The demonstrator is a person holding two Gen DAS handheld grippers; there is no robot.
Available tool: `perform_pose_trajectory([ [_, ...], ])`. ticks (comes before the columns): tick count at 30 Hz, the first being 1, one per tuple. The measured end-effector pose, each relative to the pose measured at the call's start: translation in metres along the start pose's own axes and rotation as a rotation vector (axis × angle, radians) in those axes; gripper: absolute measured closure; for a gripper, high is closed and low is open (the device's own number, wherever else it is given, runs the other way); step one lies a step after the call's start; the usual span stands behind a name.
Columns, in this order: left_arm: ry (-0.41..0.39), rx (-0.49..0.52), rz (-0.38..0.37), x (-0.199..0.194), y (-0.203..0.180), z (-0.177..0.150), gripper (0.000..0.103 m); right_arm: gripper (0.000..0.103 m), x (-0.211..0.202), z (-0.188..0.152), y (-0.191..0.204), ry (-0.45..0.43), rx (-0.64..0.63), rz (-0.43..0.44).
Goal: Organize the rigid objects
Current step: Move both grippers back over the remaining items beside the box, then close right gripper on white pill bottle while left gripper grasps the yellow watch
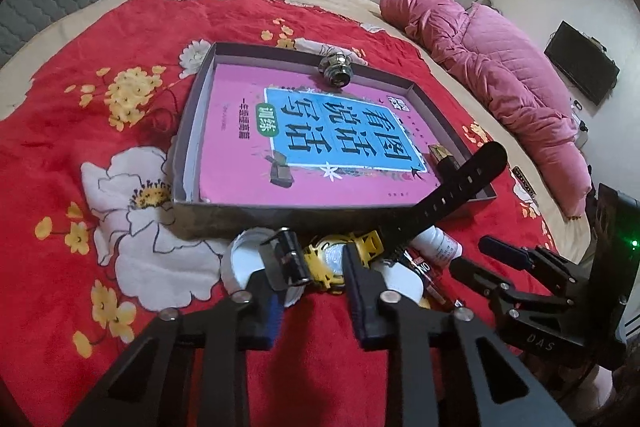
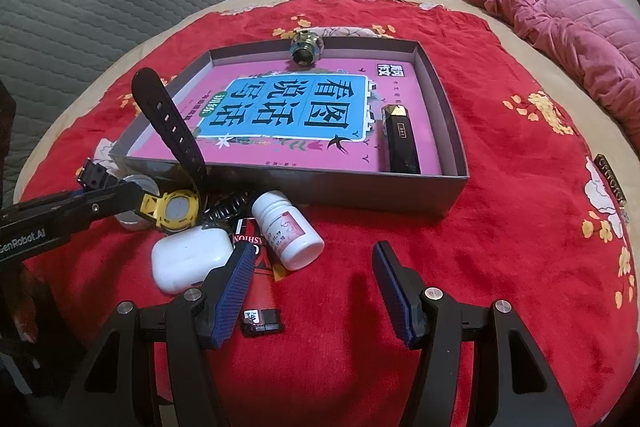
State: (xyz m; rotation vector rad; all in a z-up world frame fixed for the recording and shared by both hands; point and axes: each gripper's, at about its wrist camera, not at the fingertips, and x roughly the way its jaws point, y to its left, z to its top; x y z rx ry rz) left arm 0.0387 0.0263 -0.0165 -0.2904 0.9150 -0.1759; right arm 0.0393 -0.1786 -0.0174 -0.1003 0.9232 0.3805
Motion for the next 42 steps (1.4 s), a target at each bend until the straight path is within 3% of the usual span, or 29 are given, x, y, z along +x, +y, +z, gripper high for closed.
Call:
perform_pose_trajectory([
  [3, 0.001, 0.006, -0.002, 0.001, -0.001, 0.0, 0.091, 0.04, 0.002, 0.0, -0.001, 0.0, 0.003, -0.002],
  [10, 0.009, 0.005, 0.013, 0.003, 0.004, 0.0, 0.096, 0.04, 0.009, 0.001, 0.0, 0.005, -0.011, -0.011],
  [17, 0.01, 0.013, 0.01, 0.004, 0.006, 0.0, 0.096, 0.04, 0.02, 0.005, 0.0, 0.011, -0.058, -0.018],
  [27, 0.003, 0.001, -0.002, 0.006, 0.009, 0.003, 0.096, 0.041, 0.036, 0.012, 0.0, 0.014, -0.084, 0.054],
  [33, 0.007, -0.012, -0.005, 0.01, 0.011, 0.003, 0.097, 0.054, 0.047, 0.014, -0.017, 0.037, 0.028, 0.179],
  [37, 0.007, -0.016, -0.009, 0.013, 0.012, 0.004, 0.098, 0.074, 0.044, 0.012, -0.018, 0.038, 0.042, 0.229],
  [42, 0.008, -0.014, -0.01, 0.015, 0.013, 0.005, 0.098, 0.075, 0.04, 0.012, -0.014, 0.021, 0.022, 0.206],
])
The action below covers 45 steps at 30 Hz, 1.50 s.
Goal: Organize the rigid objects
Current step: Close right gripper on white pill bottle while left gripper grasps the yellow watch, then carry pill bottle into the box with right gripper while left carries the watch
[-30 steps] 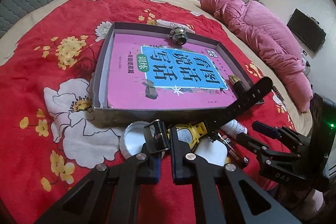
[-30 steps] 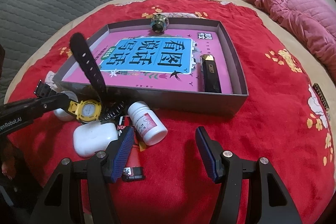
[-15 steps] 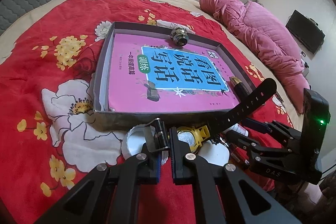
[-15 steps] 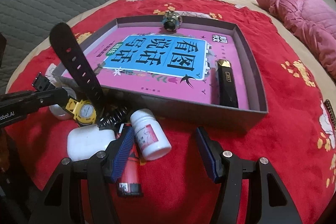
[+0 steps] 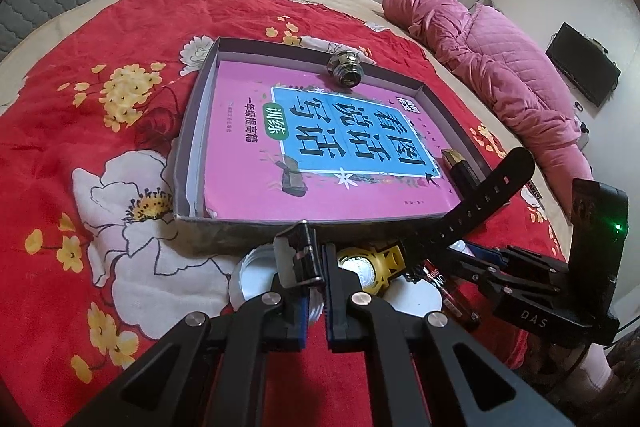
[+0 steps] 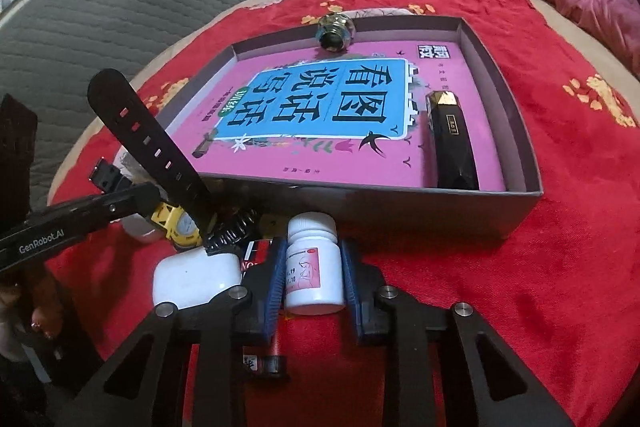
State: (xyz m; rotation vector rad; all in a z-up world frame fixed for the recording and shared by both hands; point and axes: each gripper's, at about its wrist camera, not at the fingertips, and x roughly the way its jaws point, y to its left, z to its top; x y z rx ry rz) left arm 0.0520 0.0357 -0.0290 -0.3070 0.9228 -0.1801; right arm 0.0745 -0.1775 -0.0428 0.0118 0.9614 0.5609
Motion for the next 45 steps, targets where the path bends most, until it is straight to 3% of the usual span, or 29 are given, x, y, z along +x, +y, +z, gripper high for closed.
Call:
perform_pose_trajectory([
  [31, -0.13, 0.012, -0.115, -0.04, -0.009, 0.005, 0.101, 0.075, -0.039, 0.0, 0.005, -0.111, 0.033, 0.001],
  [45, -0.223, -0.022, -0.112, -0.064, -0.005, 0.012, 0.101, 0.075, -0.059, 0.006, 0.002, -0.187, 0.063, 0.015],
])
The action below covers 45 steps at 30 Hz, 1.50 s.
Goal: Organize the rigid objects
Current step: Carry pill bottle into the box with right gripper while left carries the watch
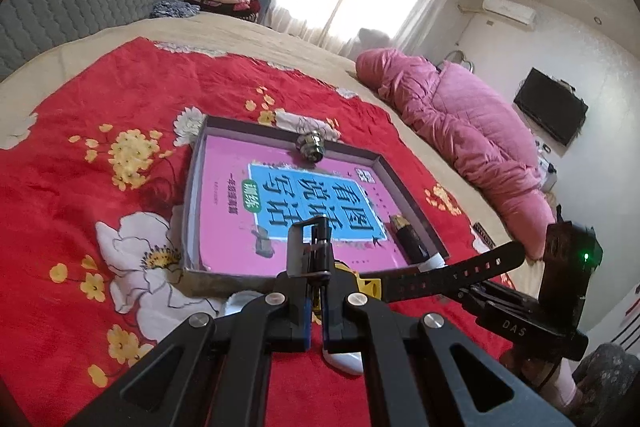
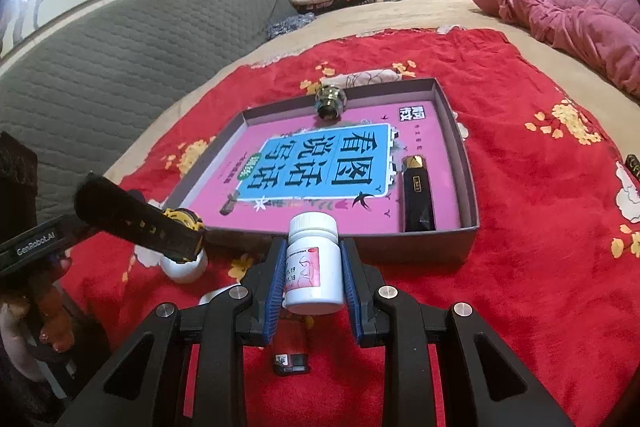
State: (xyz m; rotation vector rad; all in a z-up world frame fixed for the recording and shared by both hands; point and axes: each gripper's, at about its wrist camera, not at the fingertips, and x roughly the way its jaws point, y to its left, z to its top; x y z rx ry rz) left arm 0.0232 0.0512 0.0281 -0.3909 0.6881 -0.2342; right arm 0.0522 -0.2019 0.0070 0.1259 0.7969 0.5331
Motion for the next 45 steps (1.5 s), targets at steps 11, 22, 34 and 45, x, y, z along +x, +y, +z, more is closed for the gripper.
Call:
perform_pose_trajectory([
  [11, -0.065, -0.061, 0.043, 0.004, 0.015, 0.02, 0.101, 0.075, 0.0, 0.004, -0.006, -0.021, 0.028, 0.0],
  [22, -0.064, -0.08, 0.08, 0.021, 0.03, 0.025, 0.101, 0.075, 0.001, 0.011, -0.006, -0.049, 0.017, -0.03],
  [34, -0.01, -0.073, 0.088, 0.044, 0.035, 0.021, 0.1, 0.075, 0.008, 0.012, -0.001, -0.034, -0.005, -0.064],
  [45, 0.017, -0.058, 0.122, 0.051, 0.038, 0.018, 0.1, 0.075, 0.018, 0.027, 0.004, -0.051, -0.029, -0.102],
])
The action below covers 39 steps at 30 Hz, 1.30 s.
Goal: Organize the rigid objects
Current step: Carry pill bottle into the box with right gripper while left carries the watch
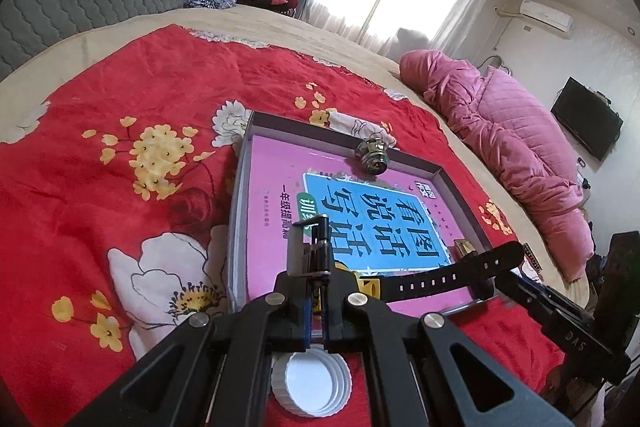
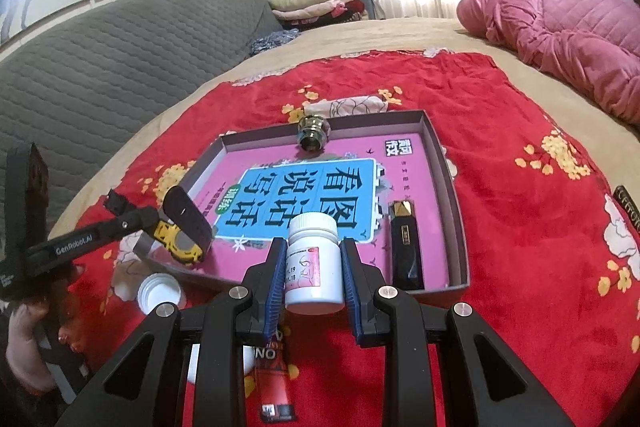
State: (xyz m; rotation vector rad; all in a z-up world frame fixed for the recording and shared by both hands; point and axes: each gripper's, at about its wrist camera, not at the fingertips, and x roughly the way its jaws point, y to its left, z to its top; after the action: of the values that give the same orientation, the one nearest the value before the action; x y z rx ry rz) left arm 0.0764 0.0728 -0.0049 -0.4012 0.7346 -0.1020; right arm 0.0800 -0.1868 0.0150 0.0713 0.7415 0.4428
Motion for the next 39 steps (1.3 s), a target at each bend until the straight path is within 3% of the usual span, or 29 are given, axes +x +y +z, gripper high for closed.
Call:
perform_pose_trajectory([
  [19, 0.035, 0.013, 0.019, 0.006, 0.001, -0.006, 0.1, 0.075, 0.047, 0.002, -0.006, 0.076, -0.013, -0.089],
  [39, 0.055, 0.009, 0.013, 0.008, 0.003, -0.007, 0.1, 0.076, 0.056, -0.001, -0.007, 0.128, -0.087, -0.18],
])
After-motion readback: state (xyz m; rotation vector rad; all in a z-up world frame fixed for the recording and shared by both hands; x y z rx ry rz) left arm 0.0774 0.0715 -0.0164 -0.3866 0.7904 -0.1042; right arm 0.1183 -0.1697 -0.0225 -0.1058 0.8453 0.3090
